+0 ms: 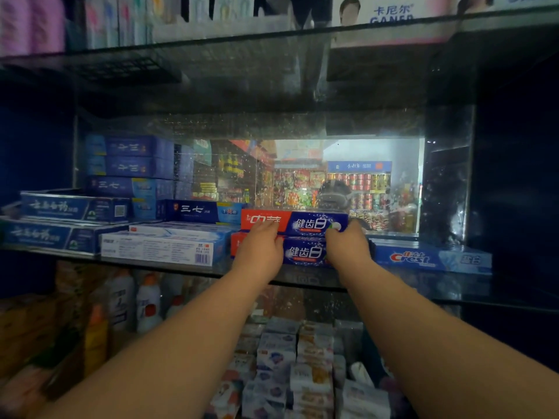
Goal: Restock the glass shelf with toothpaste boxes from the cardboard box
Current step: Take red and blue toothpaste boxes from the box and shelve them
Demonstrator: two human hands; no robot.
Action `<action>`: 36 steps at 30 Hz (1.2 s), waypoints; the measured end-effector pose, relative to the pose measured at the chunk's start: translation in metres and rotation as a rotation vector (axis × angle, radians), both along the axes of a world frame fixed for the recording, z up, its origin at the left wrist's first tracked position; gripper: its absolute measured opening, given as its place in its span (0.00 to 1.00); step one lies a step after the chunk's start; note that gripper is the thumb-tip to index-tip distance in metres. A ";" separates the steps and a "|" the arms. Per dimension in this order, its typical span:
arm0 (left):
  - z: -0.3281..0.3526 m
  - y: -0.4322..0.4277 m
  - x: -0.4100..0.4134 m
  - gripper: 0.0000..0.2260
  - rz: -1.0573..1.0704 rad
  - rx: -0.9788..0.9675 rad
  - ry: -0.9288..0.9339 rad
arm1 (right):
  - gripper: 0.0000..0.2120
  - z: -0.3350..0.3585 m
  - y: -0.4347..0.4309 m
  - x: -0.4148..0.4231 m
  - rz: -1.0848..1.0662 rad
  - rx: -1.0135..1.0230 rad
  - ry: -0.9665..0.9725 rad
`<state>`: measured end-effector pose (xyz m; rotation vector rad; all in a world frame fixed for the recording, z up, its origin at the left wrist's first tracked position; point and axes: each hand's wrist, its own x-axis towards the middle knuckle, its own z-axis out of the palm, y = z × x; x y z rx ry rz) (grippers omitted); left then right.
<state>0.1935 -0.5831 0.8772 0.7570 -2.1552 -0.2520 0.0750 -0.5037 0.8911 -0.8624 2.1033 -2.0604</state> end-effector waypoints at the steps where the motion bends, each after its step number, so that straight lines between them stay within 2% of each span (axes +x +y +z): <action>1: -0.001 0.003 0.004 0.20 -0.017 -0.010 0.038 | 0.21 0.000 0.002 0.009 0.013 -0.024 0.085; 4: -0.009 0.014 0.020 0.21 -0.038 -0.029 0.084 | 0.25 0.000 0.007 0.052 0.116 -0.049 0.270; 7: -0.024 0.022 0.048 0.18 -0.020 -0.049 0.163 | 0.25 -0.014 0.004 0.096 0.205 -0.075 0.425; 9: -0.036 0.028 0.075 0.14 0.011 -0.050 0.220 | 0.24 -0.028 0.000 0.122 0.271 -0.123 0.477; 11: -0.056 0.030 0.104 0.14 0.092 -0.016 0.250 | 0.23 -0.050 -0.002 0.148 0.327 -0.167 0.520; 15: -0.129 0.027 0.169 0.14 0.228 0.056 0.219 | 0.23 -0.117 -0.007 0.200 0.518 -0.166 0.563; 18: -0.200 0.029 0.217 0.15 0.320 0.304 0.134 | 0.23 -0.181 -0.013 0.237 0.667 -0.076 0.545; 22: -0.293 0.039 0.271 0.21 0.474 0.573 -0.022 | 0.21 -0.272 -0.017 0.272 0.813 0.113 0.481; 25: -0.354 0.057 0.305 0.13 0.571 0.790 -0.079 | 0.21 -0.337 -0.018 0.290 0.902 0.289 0.446; 27: -0.382 0.073 0.320 0.04 0.618 0.936 -0.029 | 0.22 -0.377 -0.020 0.298 0.950 0.394 0.419; 29: -0.409 0.082 0.337 0.11 0.656 1.149 0.045 | 0.21 -0.417 -0.024 0.304 0.996 0.561 0.411; 32: -0.454 0.088 0.359 0.11 0.697 1.328 0.112 | 0.11 -0.479 -0.030 0.315 1.078 0.816 0.351; 33: -0.471 0.088 0.364 0.10 0.723 1.398 0.131 | 0.11 -0.496 -0.029 0.319 1.107 0.863 0.304; 35: -0.506 0.085 0.371 0.08 0.777 1.519 0.217 | 0.14 -0.525 -0.027 0.325 1.180 0.968 0.166; 36: -0.522 0.085 0.372 0.08 0.792 1.583 0.294 | 0.20 -0.538 -0.028 0.327 1.212 1.051 0.113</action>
